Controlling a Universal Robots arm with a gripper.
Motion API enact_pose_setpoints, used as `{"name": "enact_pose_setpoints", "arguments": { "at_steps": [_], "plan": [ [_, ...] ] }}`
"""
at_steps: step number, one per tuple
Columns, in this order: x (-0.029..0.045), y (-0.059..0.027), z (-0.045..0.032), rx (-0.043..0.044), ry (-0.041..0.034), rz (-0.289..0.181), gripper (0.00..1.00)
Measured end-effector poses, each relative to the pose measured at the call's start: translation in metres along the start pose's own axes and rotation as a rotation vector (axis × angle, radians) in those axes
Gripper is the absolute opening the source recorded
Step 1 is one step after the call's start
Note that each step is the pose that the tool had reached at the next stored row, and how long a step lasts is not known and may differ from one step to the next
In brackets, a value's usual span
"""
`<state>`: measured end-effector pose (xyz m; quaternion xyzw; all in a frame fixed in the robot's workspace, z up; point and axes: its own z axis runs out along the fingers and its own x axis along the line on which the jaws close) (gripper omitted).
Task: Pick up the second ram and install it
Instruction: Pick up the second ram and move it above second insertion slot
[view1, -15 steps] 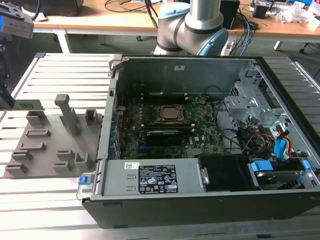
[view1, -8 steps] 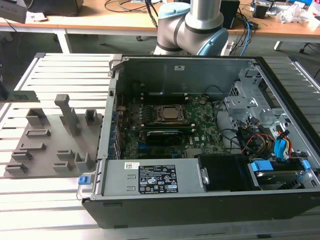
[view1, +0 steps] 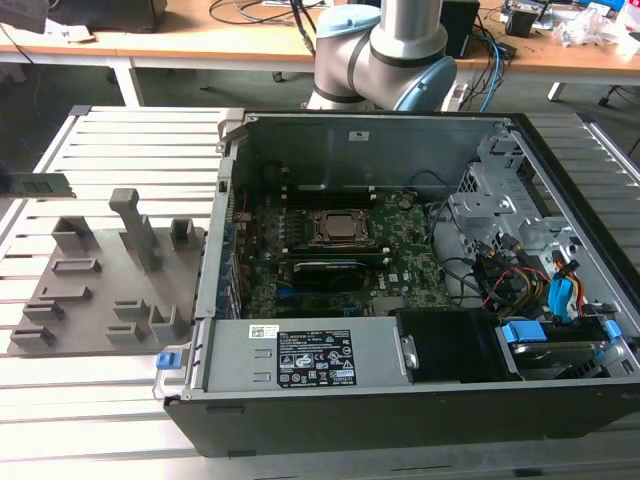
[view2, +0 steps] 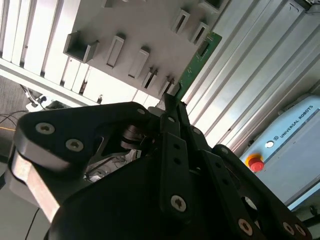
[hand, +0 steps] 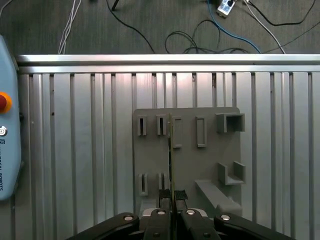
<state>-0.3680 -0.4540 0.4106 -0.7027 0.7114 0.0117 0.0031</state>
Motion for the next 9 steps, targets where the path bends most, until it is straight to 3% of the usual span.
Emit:
{"name": "enact_pose_setpoints", "arguments": {
  "at_steps": [3,5,9],
  "plan": [
    [0.0,-0.0008,-0.0003,-0.0002,0.0002,0.0,0.14],
    [-0.0001,-0.0097,-0.0002,0.0,0.0,0.0,0.14],
    [-0.0002,-0.0197,-0.0003,-0.0001,0.0001,0.0,0.14]
  ]
}}
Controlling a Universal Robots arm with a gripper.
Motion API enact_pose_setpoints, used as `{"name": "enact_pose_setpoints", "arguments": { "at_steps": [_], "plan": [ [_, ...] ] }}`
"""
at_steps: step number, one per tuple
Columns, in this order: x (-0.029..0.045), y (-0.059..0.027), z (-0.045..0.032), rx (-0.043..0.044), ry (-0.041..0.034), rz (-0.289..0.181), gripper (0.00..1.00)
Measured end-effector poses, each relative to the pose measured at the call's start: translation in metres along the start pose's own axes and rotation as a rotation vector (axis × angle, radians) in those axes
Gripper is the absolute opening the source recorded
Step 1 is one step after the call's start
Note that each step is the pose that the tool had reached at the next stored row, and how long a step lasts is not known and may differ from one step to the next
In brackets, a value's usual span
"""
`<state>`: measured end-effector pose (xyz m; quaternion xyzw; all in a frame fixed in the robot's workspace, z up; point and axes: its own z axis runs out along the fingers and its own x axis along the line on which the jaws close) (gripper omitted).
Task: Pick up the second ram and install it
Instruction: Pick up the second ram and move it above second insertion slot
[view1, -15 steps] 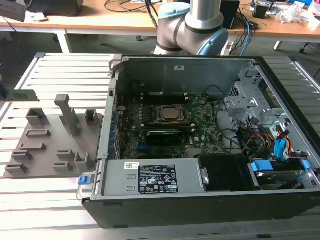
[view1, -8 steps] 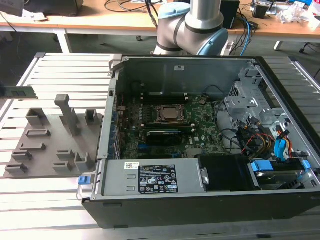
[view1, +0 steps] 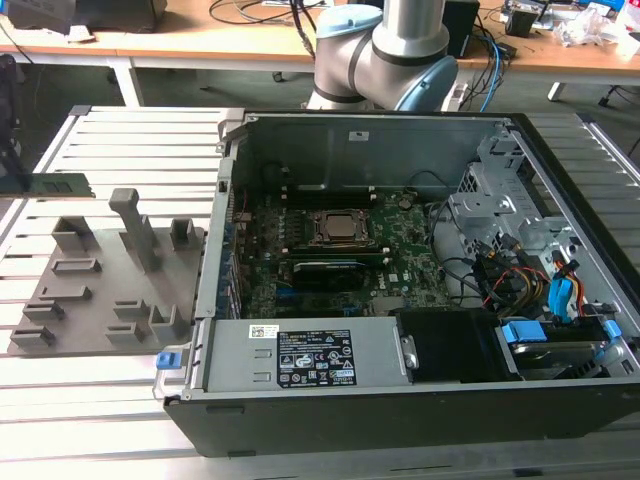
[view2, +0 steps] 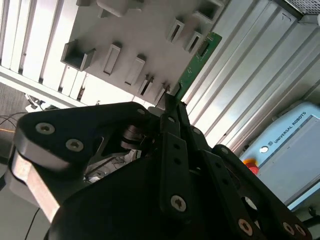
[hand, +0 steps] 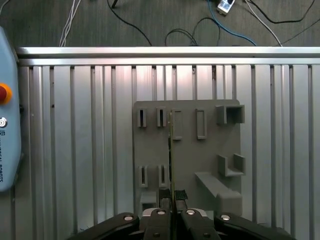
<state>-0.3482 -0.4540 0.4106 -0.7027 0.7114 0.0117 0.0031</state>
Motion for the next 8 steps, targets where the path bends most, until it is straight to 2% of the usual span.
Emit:
{"name": "enact_pose_setpoints", "arguments": {
  "at_steps": [4,8],
  "plan": [
    [-0.0002,-0.0193,-0.0002,0.0,0.0,0.0,0.14],
    [-0.0004,-0.031,-0.0004,0.0,0.0,0.0,0.14]
  ]
}}
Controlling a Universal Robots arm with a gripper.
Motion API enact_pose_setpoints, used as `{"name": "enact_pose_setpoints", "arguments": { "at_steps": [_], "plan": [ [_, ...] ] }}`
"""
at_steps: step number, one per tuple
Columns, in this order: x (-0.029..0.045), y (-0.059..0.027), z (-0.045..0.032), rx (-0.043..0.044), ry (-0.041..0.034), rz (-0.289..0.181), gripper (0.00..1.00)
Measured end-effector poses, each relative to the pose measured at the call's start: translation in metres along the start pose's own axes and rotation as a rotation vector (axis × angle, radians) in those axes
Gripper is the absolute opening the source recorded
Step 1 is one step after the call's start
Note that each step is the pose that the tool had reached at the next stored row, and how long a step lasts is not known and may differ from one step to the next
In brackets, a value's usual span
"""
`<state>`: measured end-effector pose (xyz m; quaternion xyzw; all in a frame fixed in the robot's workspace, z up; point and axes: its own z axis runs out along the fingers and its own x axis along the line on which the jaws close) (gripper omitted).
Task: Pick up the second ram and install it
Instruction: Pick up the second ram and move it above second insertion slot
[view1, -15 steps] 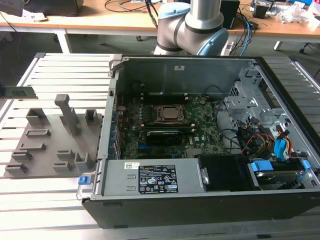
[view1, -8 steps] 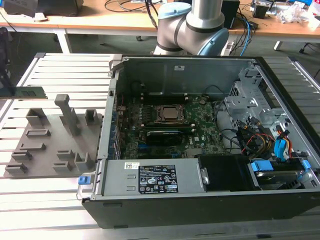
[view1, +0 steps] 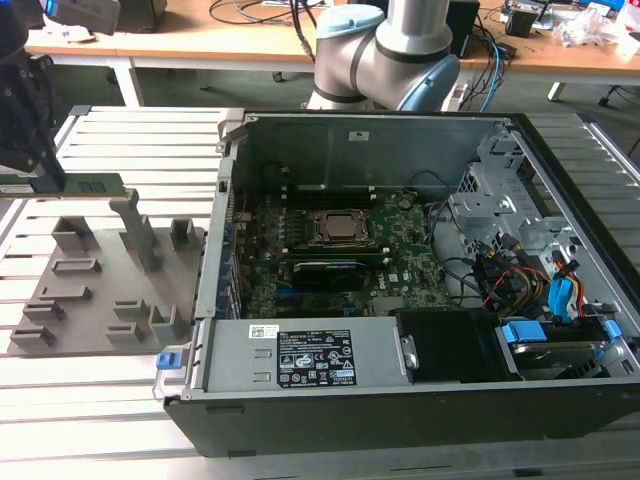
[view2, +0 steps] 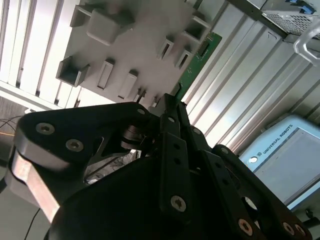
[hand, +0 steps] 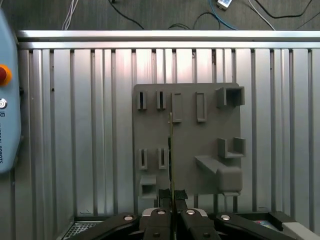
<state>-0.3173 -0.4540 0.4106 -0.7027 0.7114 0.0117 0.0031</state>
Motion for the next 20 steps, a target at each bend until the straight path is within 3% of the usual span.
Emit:
{"name": "enact_pose_setpoints", "arguments": {
  "at_steps": [2,4,20],
  "plan": [
    [-0.0001,-0.0039,0.0,0.0,0.0,0.0,0.14],
    [-0.0002,-0.0149,-0.0002,0.0,0.0001,0.0,0.14],
    [-0.0008,-0.0563,-0.0006,0.0,-0.0001,0.0,0.14]
  ]
}}
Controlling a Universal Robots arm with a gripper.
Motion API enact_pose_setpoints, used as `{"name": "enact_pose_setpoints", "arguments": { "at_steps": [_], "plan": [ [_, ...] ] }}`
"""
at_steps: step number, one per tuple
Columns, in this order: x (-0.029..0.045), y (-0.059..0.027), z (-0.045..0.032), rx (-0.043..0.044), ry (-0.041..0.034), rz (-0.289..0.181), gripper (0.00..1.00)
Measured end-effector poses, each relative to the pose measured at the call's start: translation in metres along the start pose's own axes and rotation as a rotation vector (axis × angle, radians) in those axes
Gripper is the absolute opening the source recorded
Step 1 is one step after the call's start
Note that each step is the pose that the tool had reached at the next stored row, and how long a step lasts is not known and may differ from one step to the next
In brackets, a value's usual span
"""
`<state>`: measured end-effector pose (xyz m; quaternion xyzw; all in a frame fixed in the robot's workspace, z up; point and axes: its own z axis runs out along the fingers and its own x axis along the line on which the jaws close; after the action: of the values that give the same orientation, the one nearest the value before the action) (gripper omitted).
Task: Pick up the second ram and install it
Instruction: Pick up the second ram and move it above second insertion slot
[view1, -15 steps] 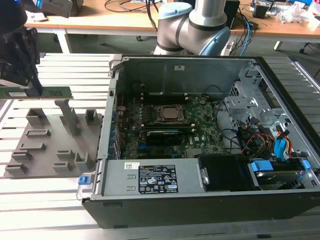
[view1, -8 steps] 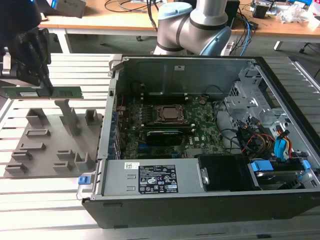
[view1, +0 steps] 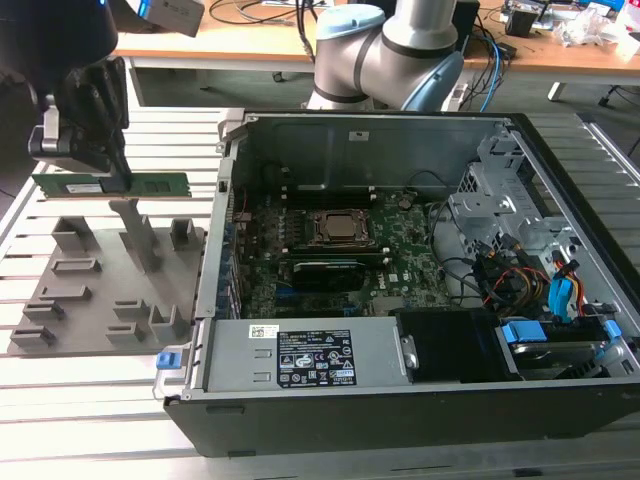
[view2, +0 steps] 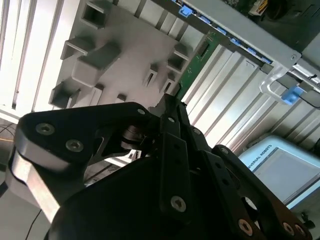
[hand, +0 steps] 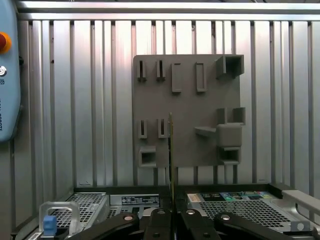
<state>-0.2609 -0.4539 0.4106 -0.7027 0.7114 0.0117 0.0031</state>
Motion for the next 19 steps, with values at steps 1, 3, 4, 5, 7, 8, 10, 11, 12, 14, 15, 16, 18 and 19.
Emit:
{"name": "enact_pose_setpoints", "arguments": {
  "at_steps": [1,3,4,5,7,8,10,11,12,14,15,16,18,19],
  "plan": [
    [0.0,-0.0022,-0.0001,-0.0001,0.0001,0.0,0.14],
    [-0.0001,-0.0072,-0.0001,0.0,0.0001,0.0,0.14],
    [-0.0002,-0.0095,-0.0002,-0.0001,0.0001,0.0,0.14],
    [-0.0002,-0.0117,-0.0003,-0.0002,0.0002,0.0,0.14],
    [-0.0003,-0.018,-0.0003,-0.0002,0.0001,0.0,0.14],
    [-0.0003,-0.0198,-0.0003,-0.0002,0.0002,0.0,0.14],
    [-0.0004,-0.0262,-0.0003,-0.0002,0.0,0.0,0.14],
    [-0.0004,-0.0299,-0.0004,-0.0003,0.0001,0.0,0.14],
    [-0.0005,-0.0321,-0.0004,-0.0003,0.0001,0.0,0.14],
    [-0.0006,-0.0384,-0.0005,-0.0004,0.0001,0.0,0.14],
    [-0.0007,-0.0438,-0.0006,-0.0004,0.0001,0.0,0.14],
    [-0.0007,-0.0473,-0.0007,-0.0005,0.0002,0.0,0.14],
    [-0.0008,-0.051,-0.0007,-0.0005,0.0001,0.0,0.14],
    [-0.0009,-0.0543,-0.0007,-0.0006,0.0001,0.0,0.14]
  ]
}}
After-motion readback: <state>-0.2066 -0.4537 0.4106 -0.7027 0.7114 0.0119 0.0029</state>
